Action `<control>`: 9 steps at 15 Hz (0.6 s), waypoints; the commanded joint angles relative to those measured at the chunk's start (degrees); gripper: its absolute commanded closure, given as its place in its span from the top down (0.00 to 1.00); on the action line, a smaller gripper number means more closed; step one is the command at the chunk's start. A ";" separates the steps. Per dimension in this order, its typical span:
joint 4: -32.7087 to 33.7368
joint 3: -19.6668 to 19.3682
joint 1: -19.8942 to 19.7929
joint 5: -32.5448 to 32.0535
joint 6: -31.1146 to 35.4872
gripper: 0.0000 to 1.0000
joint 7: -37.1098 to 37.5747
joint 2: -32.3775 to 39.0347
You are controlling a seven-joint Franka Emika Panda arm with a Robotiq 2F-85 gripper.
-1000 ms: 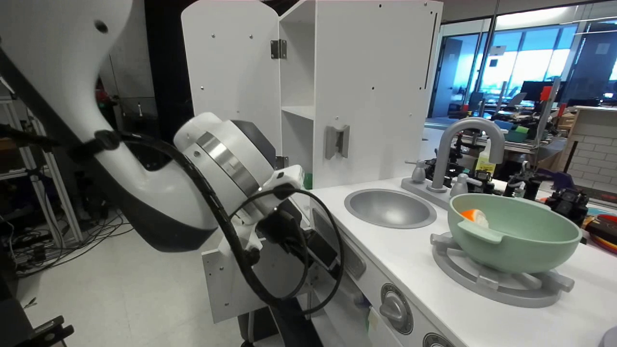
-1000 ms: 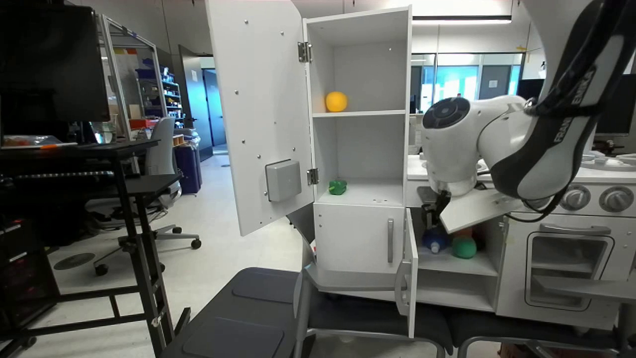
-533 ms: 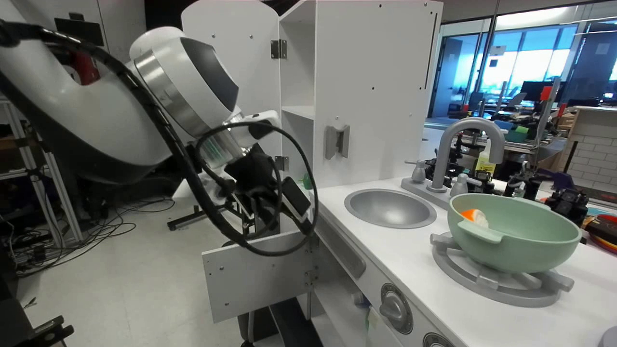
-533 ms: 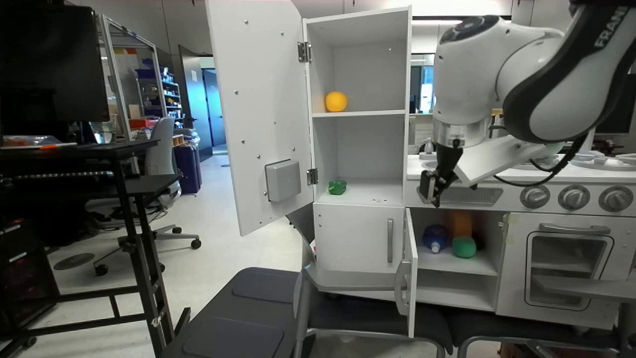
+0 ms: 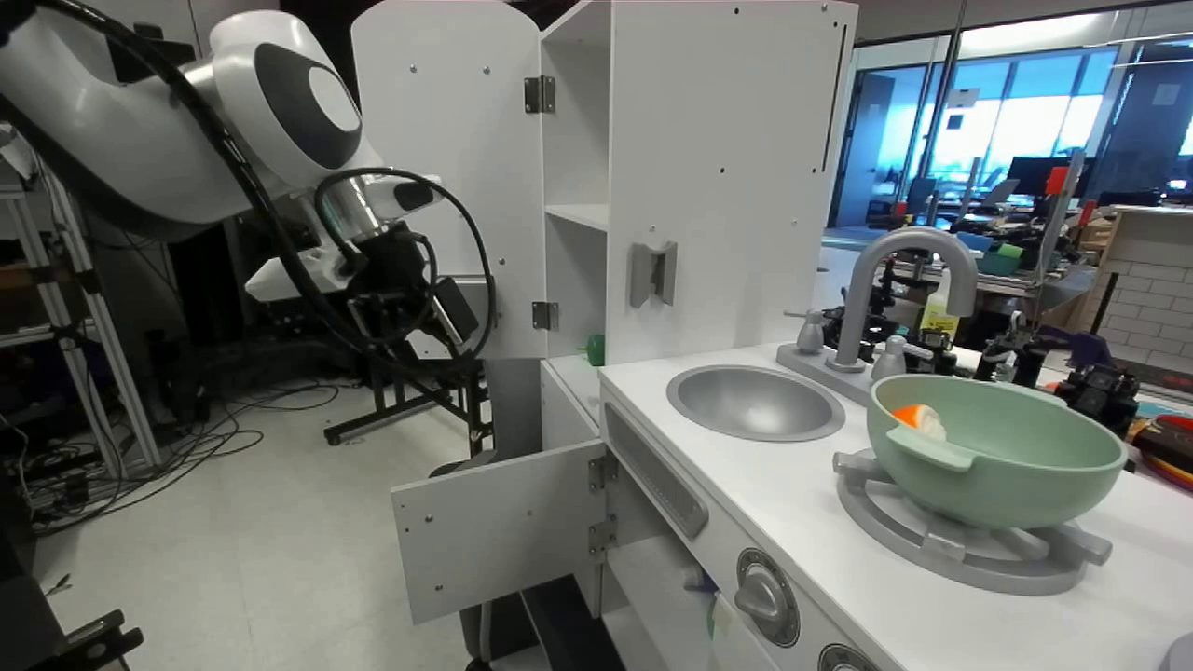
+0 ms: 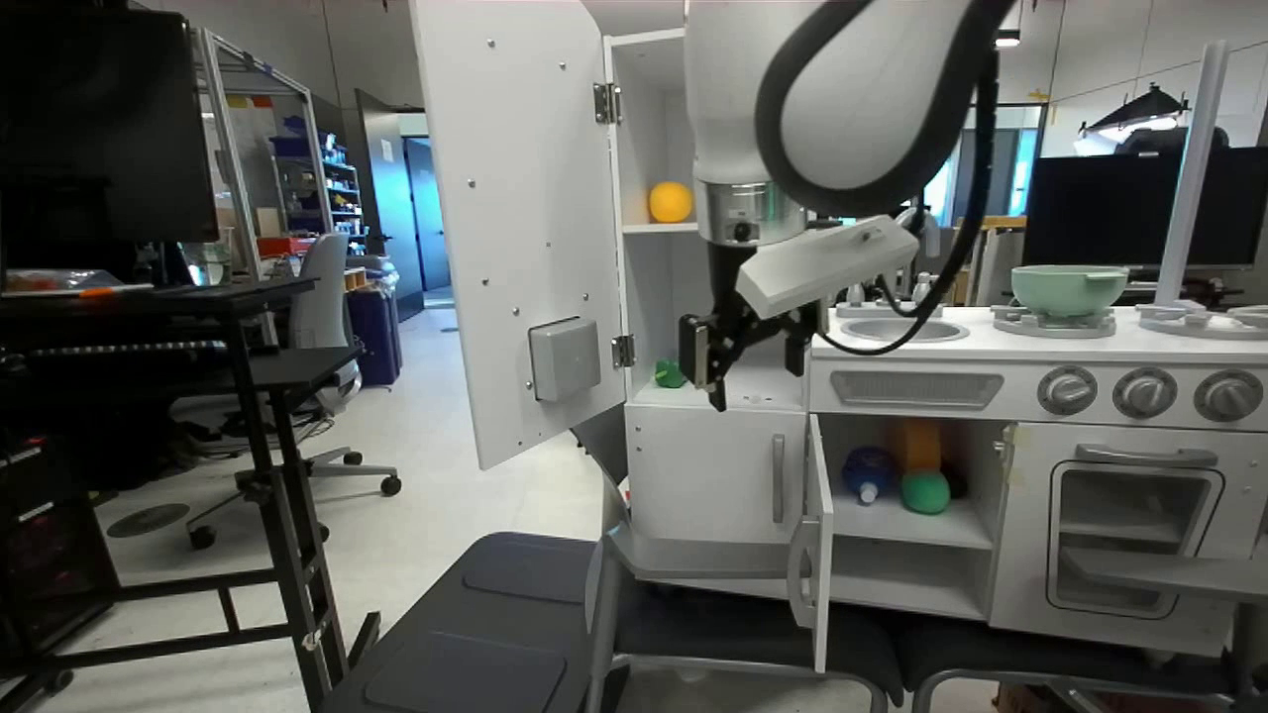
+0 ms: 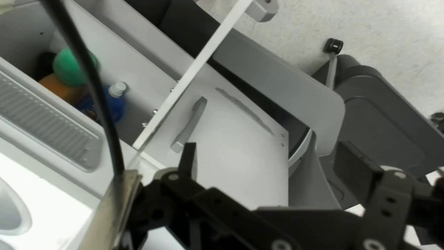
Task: Put the orange and the green sponges in the bottom cabinet and close it
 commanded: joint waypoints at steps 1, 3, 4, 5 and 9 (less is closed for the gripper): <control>6.08 1.08 0.75 5.18 -5.80 1.00 -6.45 4.33; 8.02 1.13 0.60 7.57 -7.92 1.00 -9.44 6.72; 8.92 1.06 0.30 8.73 -8.52 1.00 -10.91 7.86; 9.51 1.02 -0.06 9.65 -8.95 1.00 -12.09 8.94; 12.81 0.78 -1.07 12.58 -10.04 1.00 -15.37 13.73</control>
